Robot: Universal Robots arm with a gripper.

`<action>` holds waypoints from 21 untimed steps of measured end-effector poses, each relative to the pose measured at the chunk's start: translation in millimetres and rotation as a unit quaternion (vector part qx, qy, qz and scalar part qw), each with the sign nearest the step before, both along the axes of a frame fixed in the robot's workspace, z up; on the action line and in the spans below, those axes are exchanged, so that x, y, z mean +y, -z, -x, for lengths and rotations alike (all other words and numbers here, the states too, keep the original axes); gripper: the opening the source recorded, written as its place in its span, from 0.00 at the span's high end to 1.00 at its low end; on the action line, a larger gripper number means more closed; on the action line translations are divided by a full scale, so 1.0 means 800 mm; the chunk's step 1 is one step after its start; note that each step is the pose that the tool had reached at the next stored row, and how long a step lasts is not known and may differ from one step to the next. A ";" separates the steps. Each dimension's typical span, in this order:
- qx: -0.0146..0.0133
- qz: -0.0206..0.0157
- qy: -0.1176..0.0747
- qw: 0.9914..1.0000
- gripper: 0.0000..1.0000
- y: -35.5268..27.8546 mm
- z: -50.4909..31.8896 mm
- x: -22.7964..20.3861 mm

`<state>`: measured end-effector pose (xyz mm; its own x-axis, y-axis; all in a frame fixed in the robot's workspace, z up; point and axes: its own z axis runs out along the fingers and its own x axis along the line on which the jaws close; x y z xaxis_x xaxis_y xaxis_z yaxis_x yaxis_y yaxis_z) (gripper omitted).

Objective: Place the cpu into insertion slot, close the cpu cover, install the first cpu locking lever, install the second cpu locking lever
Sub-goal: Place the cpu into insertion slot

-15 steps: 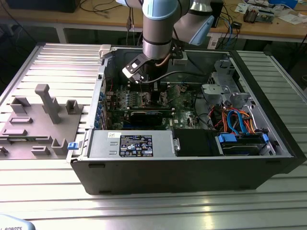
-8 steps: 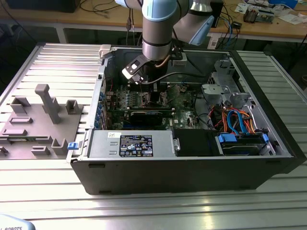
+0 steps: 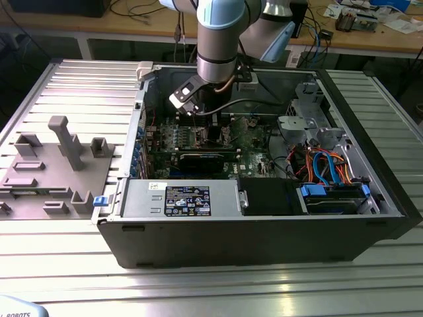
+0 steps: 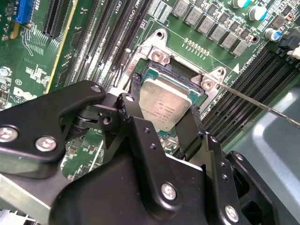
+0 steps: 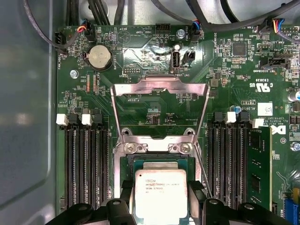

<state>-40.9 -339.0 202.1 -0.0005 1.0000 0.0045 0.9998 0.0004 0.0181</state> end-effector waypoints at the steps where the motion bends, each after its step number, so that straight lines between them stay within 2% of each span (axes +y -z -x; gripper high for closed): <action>1: 0.000 0.000 0.000 1.000 0.46 0.0002 0.000 0.0000; 10: 0.000 0.001 0.001 1.000 0.46 0.0027 0.000 0.0023; 21: 0.000 0.001 0.002 1.000 0.46 0.0043 -0.002 0.0023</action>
